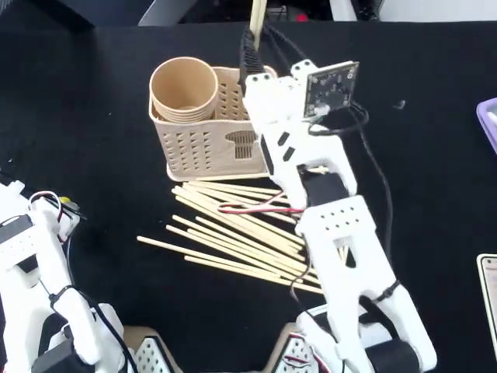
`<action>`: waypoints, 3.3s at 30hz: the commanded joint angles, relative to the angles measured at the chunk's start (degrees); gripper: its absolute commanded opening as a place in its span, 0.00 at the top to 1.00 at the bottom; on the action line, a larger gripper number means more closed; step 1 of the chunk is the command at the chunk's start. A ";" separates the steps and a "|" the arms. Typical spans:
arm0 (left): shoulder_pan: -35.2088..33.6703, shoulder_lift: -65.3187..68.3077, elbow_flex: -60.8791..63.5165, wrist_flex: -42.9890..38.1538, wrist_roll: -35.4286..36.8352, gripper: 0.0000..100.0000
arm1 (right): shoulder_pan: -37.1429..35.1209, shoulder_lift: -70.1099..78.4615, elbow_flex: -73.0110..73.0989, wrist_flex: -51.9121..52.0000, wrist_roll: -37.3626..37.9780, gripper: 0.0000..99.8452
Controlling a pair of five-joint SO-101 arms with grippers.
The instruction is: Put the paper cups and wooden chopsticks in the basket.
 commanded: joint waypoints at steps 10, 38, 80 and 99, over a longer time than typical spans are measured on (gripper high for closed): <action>0.66 -1.32 -1.71 -0.35 -0.18 0.77 | 0.79 1.10 1.80 2.55 -1.23 0.82; 0.57 -1.41 -1.19 -0.44 -0.18 0.77 | 16.79 -24.75 27.74 43.52 20.04 0.87; 0.48 -1.41 -1.45 -0.44 -0.18 0.77 | 16.35 13.05 1.89 58.73 23.74 0.83; 0.13 -1.41 -1.54 -0.44 -0.18 0.77 | 15.47 10.86 13.93 43.34 33.14 0.83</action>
